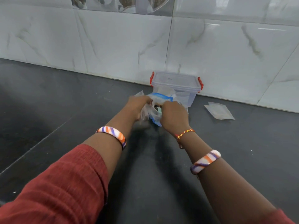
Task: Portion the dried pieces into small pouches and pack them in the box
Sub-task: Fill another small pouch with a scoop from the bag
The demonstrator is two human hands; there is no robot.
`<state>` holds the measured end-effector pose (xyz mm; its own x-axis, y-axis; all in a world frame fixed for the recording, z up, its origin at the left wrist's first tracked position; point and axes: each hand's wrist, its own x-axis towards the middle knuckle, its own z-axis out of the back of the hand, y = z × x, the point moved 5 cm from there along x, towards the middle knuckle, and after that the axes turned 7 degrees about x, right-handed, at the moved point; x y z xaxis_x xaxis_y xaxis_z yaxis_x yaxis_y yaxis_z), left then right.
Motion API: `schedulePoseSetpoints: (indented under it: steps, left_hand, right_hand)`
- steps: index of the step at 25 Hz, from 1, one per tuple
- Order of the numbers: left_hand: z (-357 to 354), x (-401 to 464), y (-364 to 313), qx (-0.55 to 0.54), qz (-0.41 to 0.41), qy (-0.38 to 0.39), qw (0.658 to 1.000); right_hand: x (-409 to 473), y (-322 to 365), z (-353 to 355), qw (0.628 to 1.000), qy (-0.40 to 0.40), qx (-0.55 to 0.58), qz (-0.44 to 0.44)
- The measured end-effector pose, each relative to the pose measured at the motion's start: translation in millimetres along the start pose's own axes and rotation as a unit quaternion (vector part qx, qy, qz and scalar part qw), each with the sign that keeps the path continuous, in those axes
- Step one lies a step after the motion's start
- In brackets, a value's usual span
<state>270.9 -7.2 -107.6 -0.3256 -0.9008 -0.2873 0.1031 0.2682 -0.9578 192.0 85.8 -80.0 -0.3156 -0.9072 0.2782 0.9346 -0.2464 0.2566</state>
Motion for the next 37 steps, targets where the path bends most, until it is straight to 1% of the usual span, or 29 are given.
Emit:
schedulePoseSetpoints:
  steps: [1, 2, 3, 4, 5, 6, 7, 9, 11, 12, 14, 18, 23, 25, 27, 29, 32, 34, 36, 37]
  left_hand:
    - [-6, -4, -15, 0.028, -0.019, -0.001, 0.999]
    - [-14, -10, -31, 0.084, -0.043, -0.004, 0.996]
    - [-24, -19, -46, 0.162, -0.072, 0.000, 0.984]
    - [-36, -30, -58, 0.243, -0.094, 0.015, 0.965]
    - [-47, -37, -62, 0.312, -0.109, 0.041, 0.943]
    - [-57, -40, -61, 0.360, -0.114, 0.071, 0.923]
    - [-62, -38, -55, 0.380, -0.115, 0.091, 0.913]
    - [-62, -35, -46, 0.385, -0.134, 0.087, 0.909]
    - [-53, -34, -41, 0.366, -0.159, 0.055, 0.915]
    - [-47, -36, -42, 0.359, -0.172, 0.033, 0.917]
    - [-36, -43, -42, 0.338, -0.196, -0.006, 0.920]
    - [-16, -51, -32, 0.277, -0.200, -0.057, 0.938]
    - [-3, -60, -15, 0.263, -0.188, -0.081, 0.943]
    - [-1, -66, -7, 0.250, -0.202, -0.076, 0.944]
    - [1, -78, 6, 0.212, -0.214, -0.079, 0.950]
    - [4, -92, 22, 0.157, -0.215, -0.098, 0.959]
    - [7, -115, 41, 0.120, -0.230, -0.132, 0.957]
    - [8, -127, 45, 0.149, -0.239, -0.138, 0.949]
    - [7, -140, 47, 0.214, -0.253, -0.145, 0.932]
    - [5, -146, 46, 0.239, -0.269, -0.147, 0.921]
  right_hand:
    - [0, -8, 3, 0.998, 0.002, 0.051, -0.035]
    - [1, -19, 5, 0.991, 0.008, 0.115, -0.072]
    - [2, -30, 5, 0.975, 0.013, 0.190, -0.113]
    - [0, -39, 2, 0.949, 0.020, 0.270, -0.160]
    - [-4, -45, -1, 0.916, 0.023, 0.342, -0.209]
    - [-10, -49, -5, 0.880, 0.022, 0.403, -0.252]
    - [-15, -50, -9, 0.845, 0.020, 0.454, -0.282]
    - [-24, -49, -15, 0.788, 0.014, 0.525, -0.321]
    - [-30, -48, -17, 0.752, -0.001, 0.565, -0.341]
    - [-32, -48, -17, 0.743, -0.008, 0.571, -0.350]
    - [-35, -48, -14, 0.742, -0.024, 0.567, -0.357]
    - [-46, -47, -4, 0.748, -0.052, 0.563, -0.348]
    - [-68, -53, 7, 0.756, -0.048, 0.555, -0.344]
    - [-79, -56, 13, 0.765, -0.049, 0.546, -0.338]
    - [-90, -60, 20, 0.774, -0.045, 0.542, -0.326]
    - [-103, -63, 25, 0.777, -0.042, 0.543, -0.316]
    - [-122, -61, 32, 0.779, -0.034, 0.549, -0.301]
    - [-134, -56, 41, 0.777, -0.031, 0.565, -0.277]
    - [-141, -48, 56, 0.779, -0.028, 0.580, -0.237]
    - [-143, -44, 63, 0.787, -0.030, 0.580, -0.208]
